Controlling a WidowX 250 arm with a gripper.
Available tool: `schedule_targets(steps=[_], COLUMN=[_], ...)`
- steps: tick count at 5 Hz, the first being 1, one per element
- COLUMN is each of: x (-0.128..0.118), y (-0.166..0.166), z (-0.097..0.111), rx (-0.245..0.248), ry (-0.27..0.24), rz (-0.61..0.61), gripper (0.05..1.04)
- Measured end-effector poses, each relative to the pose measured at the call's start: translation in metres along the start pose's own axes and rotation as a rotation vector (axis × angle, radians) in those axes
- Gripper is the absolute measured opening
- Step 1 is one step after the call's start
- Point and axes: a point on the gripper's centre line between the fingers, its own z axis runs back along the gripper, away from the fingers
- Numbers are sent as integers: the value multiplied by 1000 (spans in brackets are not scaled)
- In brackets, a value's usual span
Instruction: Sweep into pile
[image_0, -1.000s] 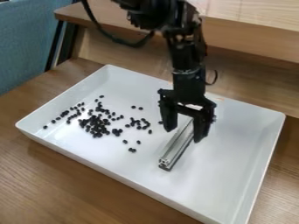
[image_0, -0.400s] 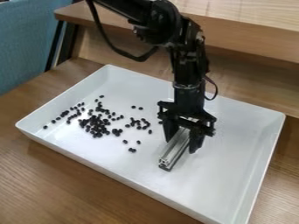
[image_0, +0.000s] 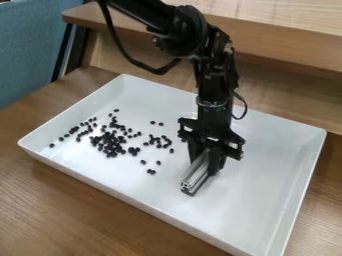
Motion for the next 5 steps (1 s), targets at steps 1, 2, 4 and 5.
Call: schedule_targets(steps=[1,2,4,5], x=[-5,-14,-24,-27], y=[0,2,23,32], z=[-1,-2,-3,-3], rx=[5,13,9,20], ry=[24,31,15,7], rz=[-62,-147,-215,-213], gripper=[400,399,399,399])
